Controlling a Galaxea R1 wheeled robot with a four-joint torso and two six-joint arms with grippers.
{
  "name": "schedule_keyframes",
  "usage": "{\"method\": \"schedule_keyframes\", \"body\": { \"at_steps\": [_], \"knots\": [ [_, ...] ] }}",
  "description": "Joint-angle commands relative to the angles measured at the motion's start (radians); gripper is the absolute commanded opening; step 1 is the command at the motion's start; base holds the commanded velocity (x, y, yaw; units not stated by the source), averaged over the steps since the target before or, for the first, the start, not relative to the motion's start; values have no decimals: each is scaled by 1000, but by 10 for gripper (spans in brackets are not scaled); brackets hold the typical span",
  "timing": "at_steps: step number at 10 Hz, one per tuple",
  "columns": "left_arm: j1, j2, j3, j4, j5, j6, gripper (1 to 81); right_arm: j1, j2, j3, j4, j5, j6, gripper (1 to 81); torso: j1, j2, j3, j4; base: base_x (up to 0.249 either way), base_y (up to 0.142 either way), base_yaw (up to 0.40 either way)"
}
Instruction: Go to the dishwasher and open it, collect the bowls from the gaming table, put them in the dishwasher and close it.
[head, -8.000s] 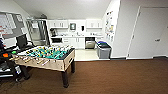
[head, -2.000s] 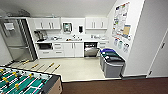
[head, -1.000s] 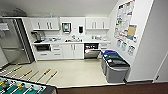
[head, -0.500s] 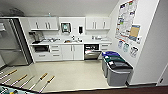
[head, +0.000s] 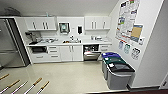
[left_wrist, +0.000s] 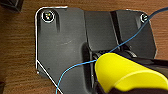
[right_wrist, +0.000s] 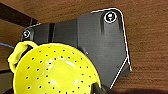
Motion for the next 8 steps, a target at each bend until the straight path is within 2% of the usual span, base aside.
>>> {"method": "schedule_keyframes", "body": {
  "at_steps": [1,8],
  "knots": [
    [-37,2,4,7,69,9,10,42,-14,2,-10,-50,-4,10,0,0,0,0,192,0,0],
    [-37,1,4,7,69,9,10,44,-14,-1,-9,-50,-3,10,0,0,0,0,192,0,0]
  ]
}}
